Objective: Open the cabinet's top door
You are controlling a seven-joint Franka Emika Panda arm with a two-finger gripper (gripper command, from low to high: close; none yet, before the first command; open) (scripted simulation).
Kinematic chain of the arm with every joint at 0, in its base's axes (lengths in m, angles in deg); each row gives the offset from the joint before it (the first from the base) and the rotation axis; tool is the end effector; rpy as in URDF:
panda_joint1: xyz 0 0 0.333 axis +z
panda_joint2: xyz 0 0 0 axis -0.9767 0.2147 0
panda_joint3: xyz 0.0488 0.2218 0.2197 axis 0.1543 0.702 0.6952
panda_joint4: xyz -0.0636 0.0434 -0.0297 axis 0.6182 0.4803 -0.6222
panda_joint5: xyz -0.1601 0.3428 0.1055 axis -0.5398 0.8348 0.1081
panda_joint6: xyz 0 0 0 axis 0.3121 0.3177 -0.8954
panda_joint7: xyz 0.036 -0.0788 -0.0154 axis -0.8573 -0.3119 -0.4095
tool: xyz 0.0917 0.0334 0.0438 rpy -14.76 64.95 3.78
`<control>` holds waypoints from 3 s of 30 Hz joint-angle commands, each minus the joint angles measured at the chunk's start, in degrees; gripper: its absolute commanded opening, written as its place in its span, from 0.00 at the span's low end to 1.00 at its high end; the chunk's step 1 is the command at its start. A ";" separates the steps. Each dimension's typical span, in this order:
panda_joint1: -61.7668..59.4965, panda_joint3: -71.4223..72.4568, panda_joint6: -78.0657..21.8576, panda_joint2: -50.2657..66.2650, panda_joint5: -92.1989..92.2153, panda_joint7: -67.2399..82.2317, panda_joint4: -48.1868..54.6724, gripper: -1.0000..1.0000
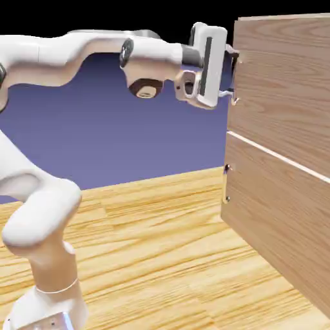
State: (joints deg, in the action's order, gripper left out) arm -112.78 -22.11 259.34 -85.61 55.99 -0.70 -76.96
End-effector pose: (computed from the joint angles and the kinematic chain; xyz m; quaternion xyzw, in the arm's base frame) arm 0.4007 0.0223 0.6707 -0.2746 0.7066 -0.3013 0.5784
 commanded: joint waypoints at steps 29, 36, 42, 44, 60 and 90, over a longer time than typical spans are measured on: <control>-31.81 33.57 3.93 -6.20 72.28 -26.95 26.03 1.00; -39.37 40.79 4.72 -6.96 84.51 -31.46 32.16 1.00; -49.54 47.96 5.31 -5.56 84.51 -31.18 40.17 0.00; -47.47 46.67 4.33 -5.03 84.36 -30.71 38.30 0.00; -14.24 23.36 -8.02 -0.50 75.40 -29.47 13.28 0.00; 35.91 -30.19 -30.58 -28.89 19.09 -58.09 -28.90 0.00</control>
State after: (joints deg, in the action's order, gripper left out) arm -76.86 -52.30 228.82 -114.54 74.70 -58.78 -105.85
